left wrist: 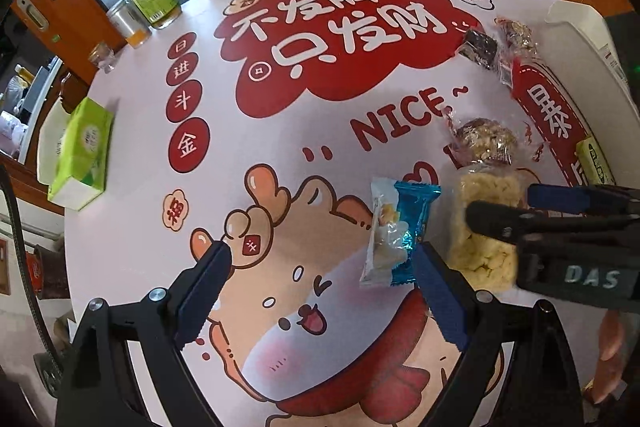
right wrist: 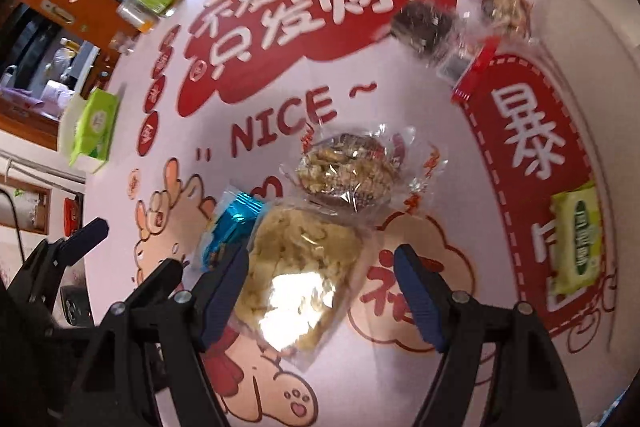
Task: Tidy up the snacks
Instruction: 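Grasp blue foil packet with left tool while right tool grasps clear cracker bag, then carry both packs into the white bin and release them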
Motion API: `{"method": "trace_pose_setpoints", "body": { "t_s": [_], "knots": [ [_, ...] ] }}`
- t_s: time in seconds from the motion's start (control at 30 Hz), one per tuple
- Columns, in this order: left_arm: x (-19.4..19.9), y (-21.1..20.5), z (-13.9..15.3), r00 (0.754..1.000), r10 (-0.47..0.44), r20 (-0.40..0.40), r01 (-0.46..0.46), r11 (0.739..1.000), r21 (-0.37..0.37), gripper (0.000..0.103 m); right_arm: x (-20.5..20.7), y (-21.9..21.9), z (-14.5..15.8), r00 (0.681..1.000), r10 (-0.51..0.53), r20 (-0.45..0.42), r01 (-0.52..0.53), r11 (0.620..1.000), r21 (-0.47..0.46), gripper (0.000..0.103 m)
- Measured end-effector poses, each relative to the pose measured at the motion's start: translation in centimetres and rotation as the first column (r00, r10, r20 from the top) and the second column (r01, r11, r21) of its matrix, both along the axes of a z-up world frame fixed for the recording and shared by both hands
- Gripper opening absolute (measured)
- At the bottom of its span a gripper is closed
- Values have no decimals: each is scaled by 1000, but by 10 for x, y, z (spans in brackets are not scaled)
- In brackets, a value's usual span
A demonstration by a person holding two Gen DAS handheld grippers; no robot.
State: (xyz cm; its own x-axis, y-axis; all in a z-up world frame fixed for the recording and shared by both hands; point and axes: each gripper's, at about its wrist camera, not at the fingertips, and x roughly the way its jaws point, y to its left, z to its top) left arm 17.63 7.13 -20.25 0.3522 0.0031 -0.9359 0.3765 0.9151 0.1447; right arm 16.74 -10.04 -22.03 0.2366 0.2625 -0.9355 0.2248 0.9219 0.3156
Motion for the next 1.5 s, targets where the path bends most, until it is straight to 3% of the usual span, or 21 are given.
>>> {"method": "trace_pose_setpoints", "body": {
  "t_s": [0.17,0.37,0.43,0.73,0.77,0.87,0.97,1.0,1.17,1.27,1.5],
  "knots": [
    [3,-2,-7,1000,-7,-17,8,1000,2,91,6,13,-11,999,24,-25,-24,1000,11,76],
    [4,-6,-17,999,-17,-46,17,1000,4,91,11,23,-11,997,75,-11,-75,996,-47,75],
    [5,-8,-20,998,-20,-56,20,1000,-5,91,11,22,-10,996,93,-12,-94,994,-54,67],
    [21,-23,-40,994,-10,-113,6,999,-39,89,-4,-24,-9,997,76,-23,-77,995,-69,66],
    [22,-23,-41,993,-10,-121,4,999,-46,87,-6,-28,-9,997,72,-25,-74,994,-76,66],
    [27,-27,-51,986,8,-166,-19,998,-66,65,-15,-44,-8,998,57,-30,-60,995,-82,66],
    [28,-25,-49,987,40,-155,-56,994,-98,46,-22,-52,-8,998,50,-33,-53,995,-79,66],
    [28,-25,-48,988,46,-150,-61,993,-101,32,-23,-53,-8,998,50,-32,-53,996,-77,66],
    [19,-29,-45,989,50,-142,-63,994,-89,28,-29,-55,-6,998,64,-22,-65,996,-62,62],
    [1,-34,-41,989,38,-142,-52,994,-101,28,-32,-54,3,997,82,11,-81,995,-50,49],
    [-44,-62,-15,992,-20,-127,0,988,-156,28,-52,-50,14,989,142,48,-138,987,-84,47]
  ]
}}
